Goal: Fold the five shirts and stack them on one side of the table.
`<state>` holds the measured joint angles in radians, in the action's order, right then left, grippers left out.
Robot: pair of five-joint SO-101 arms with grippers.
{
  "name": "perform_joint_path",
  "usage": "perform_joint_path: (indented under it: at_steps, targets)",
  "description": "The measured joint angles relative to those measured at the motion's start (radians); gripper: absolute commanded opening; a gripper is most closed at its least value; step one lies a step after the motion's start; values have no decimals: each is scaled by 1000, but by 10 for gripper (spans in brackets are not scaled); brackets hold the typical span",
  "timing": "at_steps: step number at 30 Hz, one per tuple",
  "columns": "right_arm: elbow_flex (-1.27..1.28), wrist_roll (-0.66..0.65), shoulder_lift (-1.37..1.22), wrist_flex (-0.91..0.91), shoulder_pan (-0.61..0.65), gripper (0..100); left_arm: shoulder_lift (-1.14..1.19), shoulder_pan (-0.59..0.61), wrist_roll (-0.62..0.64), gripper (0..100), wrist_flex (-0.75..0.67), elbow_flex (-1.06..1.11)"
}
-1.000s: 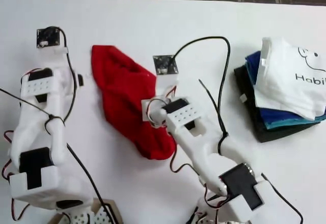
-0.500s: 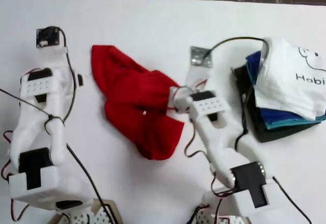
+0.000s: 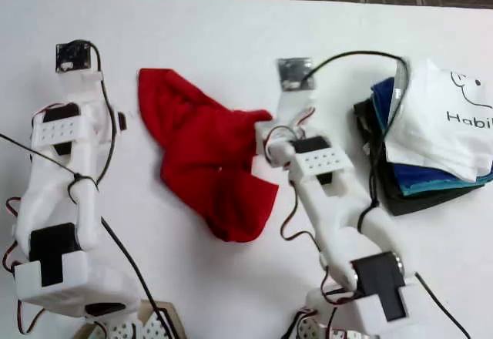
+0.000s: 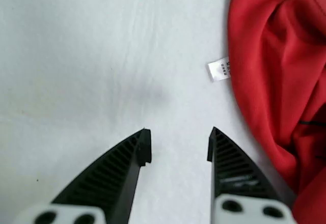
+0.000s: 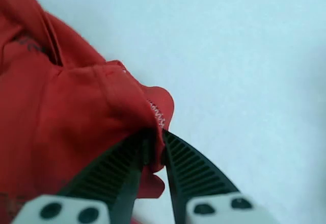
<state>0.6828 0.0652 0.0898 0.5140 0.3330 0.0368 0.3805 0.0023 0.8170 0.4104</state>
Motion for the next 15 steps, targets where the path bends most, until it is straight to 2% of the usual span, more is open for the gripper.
perform_joint_path:
  at_steps: [4, 8, 15]
  targets:
    - [0, -127, -49, 0, -2, 22, 0, 2, 0, 203, 0, 0]
    - [0, -219, -95, 0, -81, 22, 0, 0, 0, 203, 0, 0]
    - [0, -247, -157, -64, -252, 22, 0, 0, 0, 203, 0, 2]
